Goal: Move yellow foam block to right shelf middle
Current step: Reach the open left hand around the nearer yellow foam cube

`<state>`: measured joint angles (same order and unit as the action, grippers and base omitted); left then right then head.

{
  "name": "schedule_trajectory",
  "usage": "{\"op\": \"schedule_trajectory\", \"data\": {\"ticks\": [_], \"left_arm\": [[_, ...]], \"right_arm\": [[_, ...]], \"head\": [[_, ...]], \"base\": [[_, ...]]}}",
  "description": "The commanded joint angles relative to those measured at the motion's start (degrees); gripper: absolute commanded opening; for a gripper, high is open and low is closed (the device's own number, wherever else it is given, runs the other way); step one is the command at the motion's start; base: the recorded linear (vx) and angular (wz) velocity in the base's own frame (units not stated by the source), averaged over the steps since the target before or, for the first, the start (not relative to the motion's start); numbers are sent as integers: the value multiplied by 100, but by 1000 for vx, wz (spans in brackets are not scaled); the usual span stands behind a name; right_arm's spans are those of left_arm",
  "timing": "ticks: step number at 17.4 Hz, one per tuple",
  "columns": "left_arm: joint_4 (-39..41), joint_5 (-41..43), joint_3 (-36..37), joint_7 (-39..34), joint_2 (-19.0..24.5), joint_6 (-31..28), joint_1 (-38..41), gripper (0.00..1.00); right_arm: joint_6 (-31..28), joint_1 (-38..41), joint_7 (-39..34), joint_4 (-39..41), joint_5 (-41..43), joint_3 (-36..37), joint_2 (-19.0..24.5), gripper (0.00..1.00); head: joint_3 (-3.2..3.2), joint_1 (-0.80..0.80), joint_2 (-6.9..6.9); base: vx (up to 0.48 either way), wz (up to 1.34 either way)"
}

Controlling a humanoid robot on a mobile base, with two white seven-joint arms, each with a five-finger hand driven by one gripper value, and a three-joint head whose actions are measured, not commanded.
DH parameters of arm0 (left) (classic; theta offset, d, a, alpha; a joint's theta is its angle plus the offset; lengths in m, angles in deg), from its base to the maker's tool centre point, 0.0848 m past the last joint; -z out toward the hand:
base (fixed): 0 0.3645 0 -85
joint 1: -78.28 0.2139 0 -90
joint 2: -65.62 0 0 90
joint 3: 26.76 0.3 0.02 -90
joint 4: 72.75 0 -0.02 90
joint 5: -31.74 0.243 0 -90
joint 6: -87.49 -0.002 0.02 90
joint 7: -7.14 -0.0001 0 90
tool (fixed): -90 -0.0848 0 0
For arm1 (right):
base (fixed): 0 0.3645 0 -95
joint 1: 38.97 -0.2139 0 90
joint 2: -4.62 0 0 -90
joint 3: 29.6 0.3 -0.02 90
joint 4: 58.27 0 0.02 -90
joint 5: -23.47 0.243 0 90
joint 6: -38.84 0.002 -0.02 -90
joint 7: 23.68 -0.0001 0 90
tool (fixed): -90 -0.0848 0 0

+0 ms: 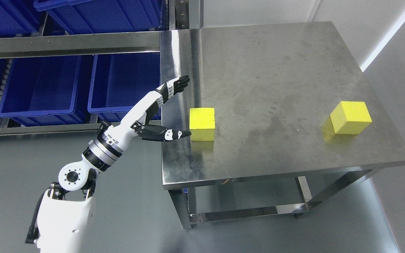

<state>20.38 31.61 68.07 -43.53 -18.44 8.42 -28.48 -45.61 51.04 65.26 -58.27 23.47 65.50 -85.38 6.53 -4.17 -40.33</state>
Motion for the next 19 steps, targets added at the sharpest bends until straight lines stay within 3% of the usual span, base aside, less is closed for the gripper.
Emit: {"op": "schedule_trajectory", "data": {"ticks": [1,9,14,19], "left_arm": [[-699,557,519,285,381,-38,-311,100],[-1613,812,818,286,91,6,-715,100],[-1921,812,941,295,-94,-3,-934,94],[-2001,786,802,295,-330,14,-935,73]], "right_arm": [[-1,-18,0,100,0,0,-100,100],[-1,-9,0,100,0,0,-100,100],[-1,-18,0,100,0,0,-100,100],[-1,-18,0,100,0,0,-100,100]], "head": [[0,0,0],[0,0,0],[0,0,0],[0,0,0]], "base": [[0,0],[0,0],[0,0],[0,0]]}}
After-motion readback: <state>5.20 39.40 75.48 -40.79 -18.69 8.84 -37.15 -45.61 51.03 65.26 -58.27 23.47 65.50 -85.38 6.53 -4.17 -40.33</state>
